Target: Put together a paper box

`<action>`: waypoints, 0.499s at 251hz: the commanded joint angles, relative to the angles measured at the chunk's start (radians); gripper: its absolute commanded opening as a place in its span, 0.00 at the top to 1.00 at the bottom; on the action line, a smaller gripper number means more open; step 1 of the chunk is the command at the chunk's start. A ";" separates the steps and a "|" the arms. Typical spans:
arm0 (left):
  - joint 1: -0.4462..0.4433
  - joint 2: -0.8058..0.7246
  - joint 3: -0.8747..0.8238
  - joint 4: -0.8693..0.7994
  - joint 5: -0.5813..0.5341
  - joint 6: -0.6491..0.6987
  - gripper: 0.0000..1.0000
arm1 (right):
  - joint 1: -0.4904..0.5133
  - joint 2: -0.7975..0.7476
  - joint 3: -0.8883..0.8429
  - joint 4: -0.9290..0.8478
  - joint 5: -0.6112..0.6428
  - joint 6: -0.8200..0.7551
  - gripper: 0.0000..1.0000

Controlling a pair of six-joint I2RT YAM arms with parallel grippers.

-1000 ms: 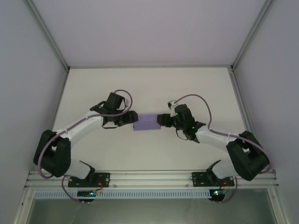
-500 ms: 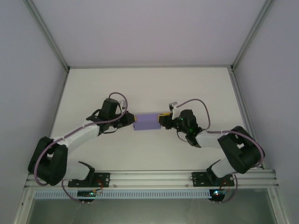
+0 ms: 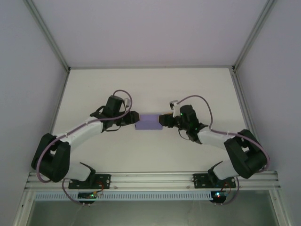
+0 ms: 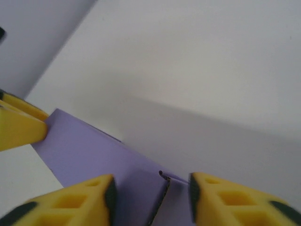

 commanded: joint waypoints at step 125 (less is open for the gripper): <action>0.118 -0.001 0.420 -0.474 -0.290 0.177 0.00 | 0.040 0.004 0.652 -0.967 -0.042 -0.745 0.01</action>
